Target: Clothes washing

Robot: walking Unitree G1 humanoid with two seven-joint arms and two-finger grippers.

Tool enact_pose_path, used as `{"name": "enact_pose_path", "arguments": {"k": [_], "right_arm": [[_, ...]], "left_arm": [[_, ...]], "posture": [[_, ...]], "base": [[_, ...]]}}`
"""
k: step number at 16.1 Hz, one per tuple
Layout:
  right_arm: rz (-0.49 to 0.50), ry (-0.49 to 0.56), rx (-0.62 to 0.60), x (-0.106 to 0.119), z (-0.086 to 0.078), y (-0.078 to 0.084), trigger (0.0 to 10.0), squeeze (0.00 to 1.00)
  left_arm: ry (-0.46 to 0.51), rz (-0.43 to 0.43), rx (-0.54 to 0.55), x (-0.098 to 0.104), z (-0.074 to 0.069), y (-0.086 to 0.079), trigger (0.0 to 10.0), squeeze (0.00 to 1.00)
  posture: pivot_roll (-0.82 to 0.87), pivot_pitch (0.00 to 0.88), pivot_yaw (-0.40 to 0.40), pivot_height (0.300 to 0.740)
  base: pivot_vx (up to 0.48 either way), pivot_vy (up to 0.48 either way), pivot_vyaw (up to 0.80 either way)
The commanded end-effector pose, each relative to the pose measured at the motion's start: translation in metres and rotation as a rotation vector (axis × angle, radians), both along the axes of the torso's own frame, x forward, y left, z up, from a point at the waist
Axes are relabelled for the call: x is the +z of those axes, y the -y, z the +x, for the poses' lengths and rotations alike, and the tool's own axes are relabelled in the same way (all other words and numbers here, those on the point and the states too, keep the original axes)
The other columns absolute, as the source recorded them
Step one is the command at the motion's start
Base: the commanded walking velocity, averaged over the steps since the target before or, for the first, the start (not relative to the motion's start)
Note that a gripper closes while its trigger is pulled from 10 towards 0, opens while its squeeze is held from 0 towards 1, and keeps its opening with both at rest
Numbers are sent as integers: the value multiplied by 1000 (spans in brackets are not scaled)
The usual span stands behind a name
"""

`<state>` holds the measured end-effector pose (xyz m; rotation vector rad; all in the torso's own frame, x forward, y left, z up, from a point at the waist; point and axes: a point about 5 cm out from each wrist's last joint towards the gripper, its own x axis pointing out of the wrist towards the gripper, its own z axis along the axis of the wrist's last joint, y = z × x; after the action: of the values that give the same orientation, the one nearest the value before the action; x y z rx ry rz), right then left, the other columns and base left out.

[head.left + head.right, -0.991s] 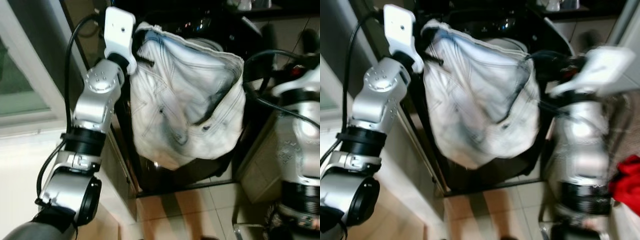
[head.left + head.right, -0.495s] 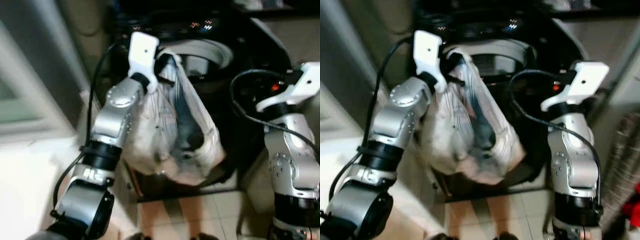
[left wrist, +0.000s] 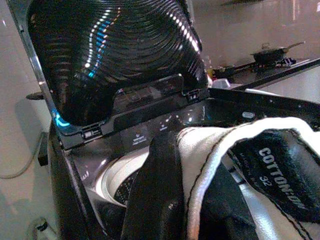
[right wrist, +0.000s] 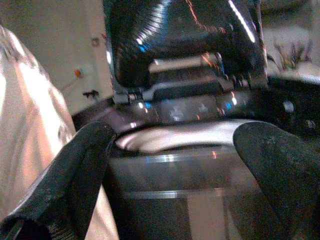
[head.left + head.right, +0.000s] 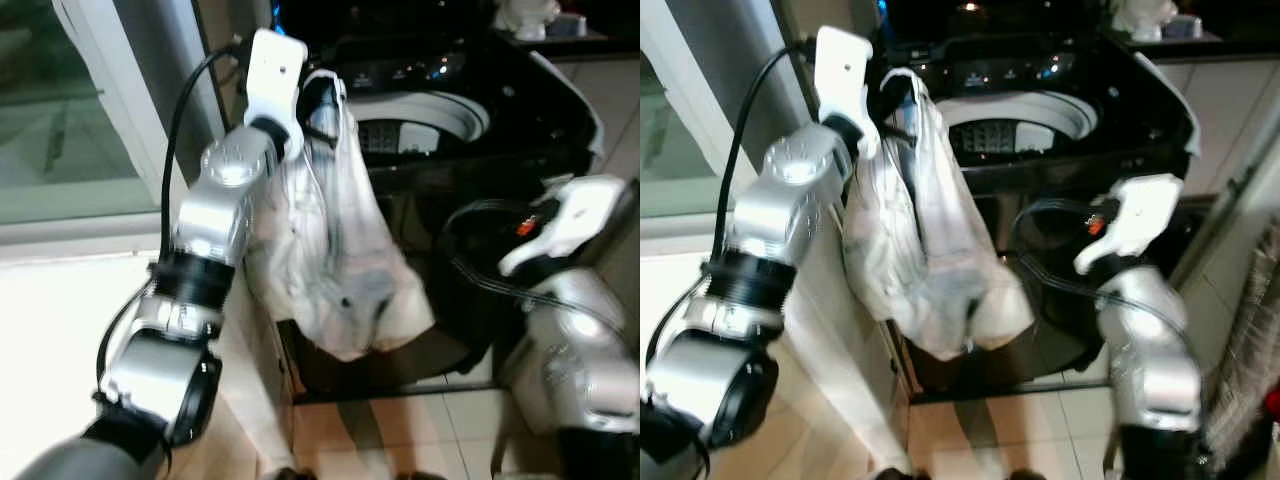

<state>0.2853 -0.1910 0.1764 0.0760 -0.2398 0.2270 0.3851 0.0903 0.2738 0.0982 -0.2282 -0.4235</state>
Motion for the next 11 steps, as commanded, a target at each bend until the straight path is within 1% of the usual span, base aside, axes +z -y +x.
{"name": "enact_pose_path", "arguments": {"k": [1,3,4,5,6,7,9,11], "right_arm": [[-3,9,9,0,-1,-1,10000,0],[10,-9,26,-7,-5,-4,10000,0],[8,-5,10,-8,-6,-4,10000,0],[-3,4,-18,-7,-6,-5,10000,0],[-7,8,-27,-7,-6,-6,10000,0],[-23,4,-29,-8,-5,-12,10000,0],[-43,-20,-23,-12,-1,-20,10000,0],[-37,-22,-2,-12,3,-26,10000,0]], "left_arm": [[81,-14,19,26,3,-8,10000,0],[76,-24,14,39,11,-10,10000,0],[48,-66,-13,37,9,-6,10000,0],[-5,-120,-47,21,2,4,10000,0],[-29,-140,-63,13,-2,9,10000,0],[-71,-198,-105,-7,-14,21,10000,0],[-116,-240,-127,-34,-27,37,10000,0],[-135,-242,-118,-44,-28,39,10000,0]], "posture": [[-229,0,130,740],[-241,0,147,740],[-248,0,154,740],[-257,0,159,740],[-257,0,159,740],[-252,0,147,740],[-235,0,121,740],[-225,0,104,740]], "base": [[0,0,0],[0,0,0],[0,0,0],[0,0,0],[0,0,0],[0,0,0],[0,-441,0],[0,-439,0]]}}
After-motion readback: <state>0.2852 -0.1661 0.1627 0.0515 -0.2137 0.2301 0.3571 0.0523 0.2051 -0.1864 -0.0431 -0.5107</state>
